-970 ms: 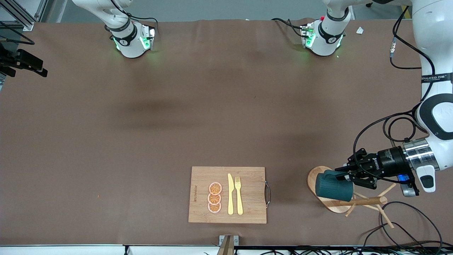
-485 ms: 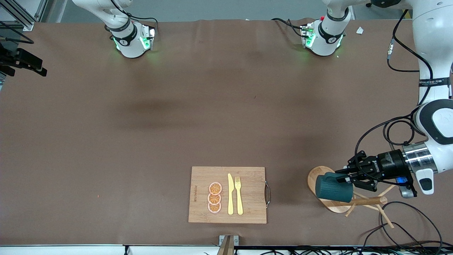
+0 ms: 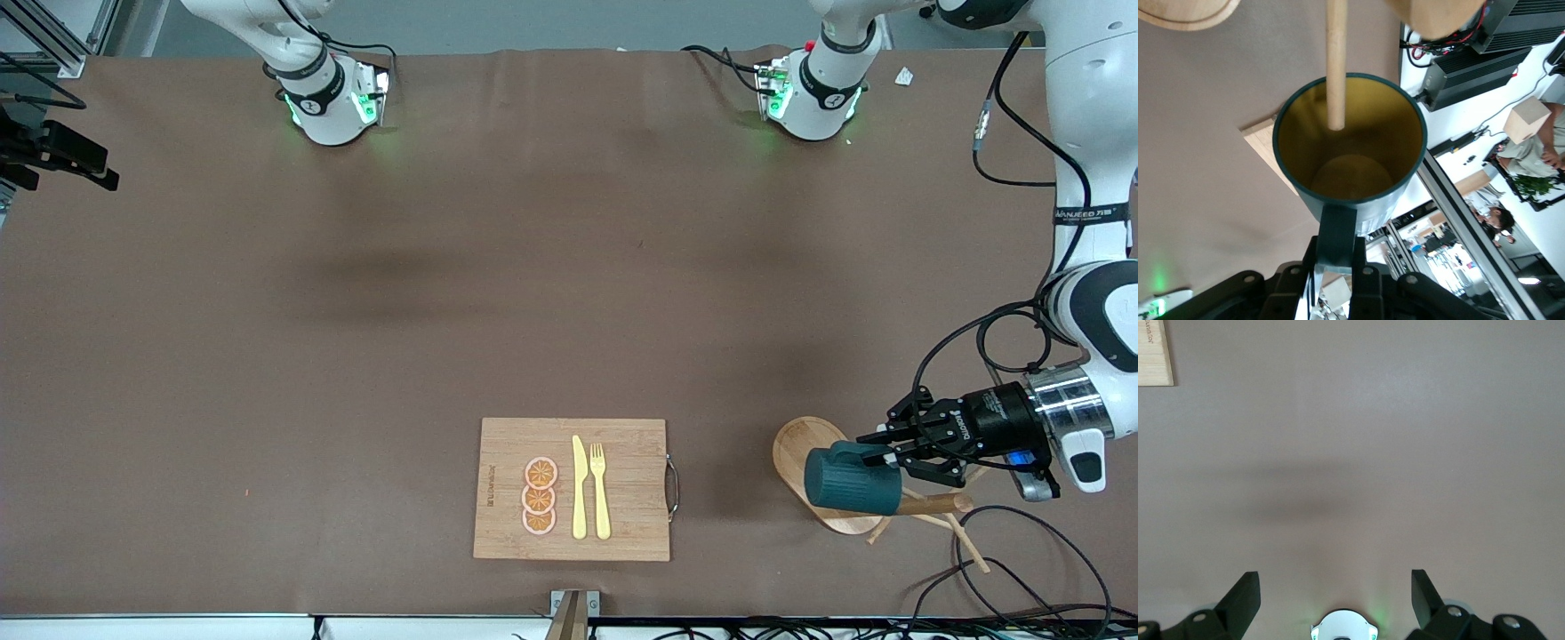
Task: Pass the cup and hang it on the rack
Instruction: 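Hook the mug handle onto a rack peg with the left gripper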
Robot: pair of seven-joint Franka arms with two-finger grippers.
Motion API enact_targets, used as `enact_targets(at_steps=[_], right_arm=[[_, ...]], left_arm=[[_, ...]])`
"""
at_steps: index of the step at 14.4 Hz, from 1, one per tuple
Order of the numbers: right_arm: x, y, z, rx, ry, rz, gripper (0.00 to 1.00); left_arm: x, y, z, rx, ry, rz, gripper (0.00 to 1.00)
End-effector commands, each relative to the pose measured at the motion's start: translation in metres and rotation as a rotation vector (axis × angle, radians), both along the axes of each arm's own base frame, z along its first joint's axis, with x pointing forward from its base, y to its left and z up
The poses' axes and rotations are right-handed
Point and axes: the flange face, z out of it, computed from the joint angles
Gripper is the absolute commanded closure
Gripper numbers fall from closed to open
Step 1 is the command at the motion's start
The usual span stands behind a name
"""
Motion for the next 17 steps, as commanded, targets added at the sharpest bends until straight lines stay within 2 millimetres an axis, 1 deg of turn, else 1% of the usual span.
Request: enact_targets(at_steps=[1,2,4,7,11,13,14,15,16,17], right_arm=[[-0.007,0.003,0.006,0.012,-0.015,-0.006,0.00],[-0.007,0.003,0.006,0.012,-0.013,-0.006,0.00],[-0.007,0.003,0.006,0.012,-0.013,-0.004,0.00],[-0.008,0.003,0.006,0.012,-0.012,-0.004,0.00],[-0.008,0.003,0.006,0.012,-0.008,-0.004,0.00],[-0.008,0.003,0.006,0.012,-0.010,-0.001,0.00],[-0.008,0.003,0.006,0.012,-0.010,-0.001,0.00],[-0.008,0.003,0.006,0.012,-0.012,-0.001,0.00],[-0.008,0.003,0.006,0.012,-0.013,0.000,0.00],[-0.007,0.003,0.007,0.012,-0.015,0.000,0.00]], left_arm=[[0.000,0.013,-0.007,-0.057,0.002,0.014,0.99],[0.001,0.017,-0.011,-0.061,0.008,0.020,0.99],[0.001,0.017,-0.017,-0.074,0.017,0.025,0.99],[0.003,0.028,-0.022,-0.113,0.024,0.057,0.99],[0.005,0.035,-0.031,-0.154,0.036,0.085,0.99],[0.005,0.037,-0.032,-0.175,0.038,0.097,0.99],[0.005,0.039,-0.032,-0.177,0.039,0.096,0.99],[0.004,0.044,-0.034,-0.183,0.047,0.092,0.99],[0.002,0.044,-0.039,-0.194,0.059,0.080,0.99],[0.002,0.047,-0.040,-0.198,0.060,0.077,0.99]])
